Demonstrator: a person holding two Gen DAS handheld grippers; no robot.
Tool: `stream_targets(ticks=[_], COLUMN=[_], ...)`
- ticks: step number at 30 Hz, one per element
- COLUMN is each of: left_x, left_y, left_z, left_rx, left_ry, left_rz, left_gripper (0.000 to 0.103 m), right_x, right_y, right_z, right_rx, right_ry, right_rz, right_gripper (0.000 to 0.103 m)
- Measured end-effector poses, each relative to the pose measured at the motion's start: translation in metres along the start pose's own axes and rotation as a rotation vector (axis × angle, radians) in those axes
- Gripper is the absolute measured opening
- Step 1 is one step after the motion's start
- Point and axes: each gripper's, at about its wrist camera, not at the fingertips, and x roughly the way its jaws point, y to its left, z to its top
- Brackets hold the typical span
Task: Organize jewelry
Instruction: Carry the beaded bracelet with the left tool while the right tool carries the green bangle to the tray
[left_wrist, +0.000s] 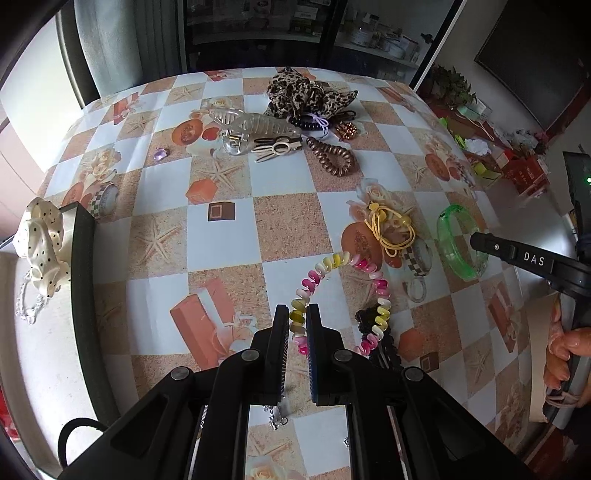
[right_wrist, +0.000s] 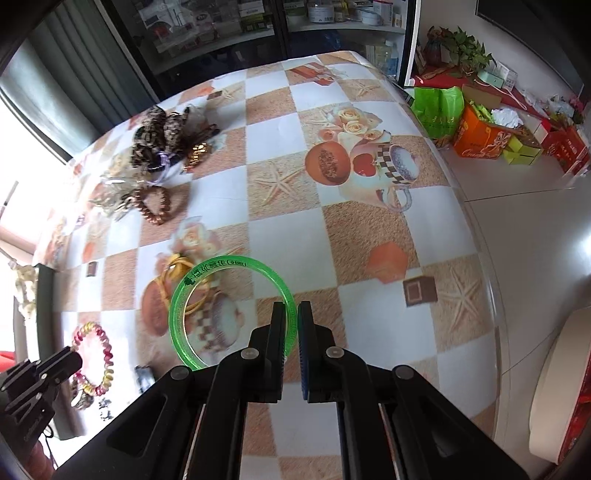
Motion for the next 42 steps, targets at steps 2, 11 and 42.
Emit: stream_targets(ticks=[2,11,42], left_x=[-0.008,-0.044,-0.095], left_y=[0.003,0.039,0.255], left_z=[-0.001,-0.012,-0.121], left_rx=[-0.013,-0.107,-0.503], left_ry=[-0.016,-0.077,-0.107], left_rz=[-0.001,0.019,0.258], left_gripper=[0.013,0.013,0.013], right_x=[-0.005,-0.02,0.024], right_y=[0.005,0.045,0.387], right_z=[-0.003,-0.013,-0.062], right_rx=[-0.001,-0.054,-0.555], right_ry=[0.003,0.019,0.171], right_rz=[0.016,0.071,0.297], right_gripper=[0.007,0.007,0.007])
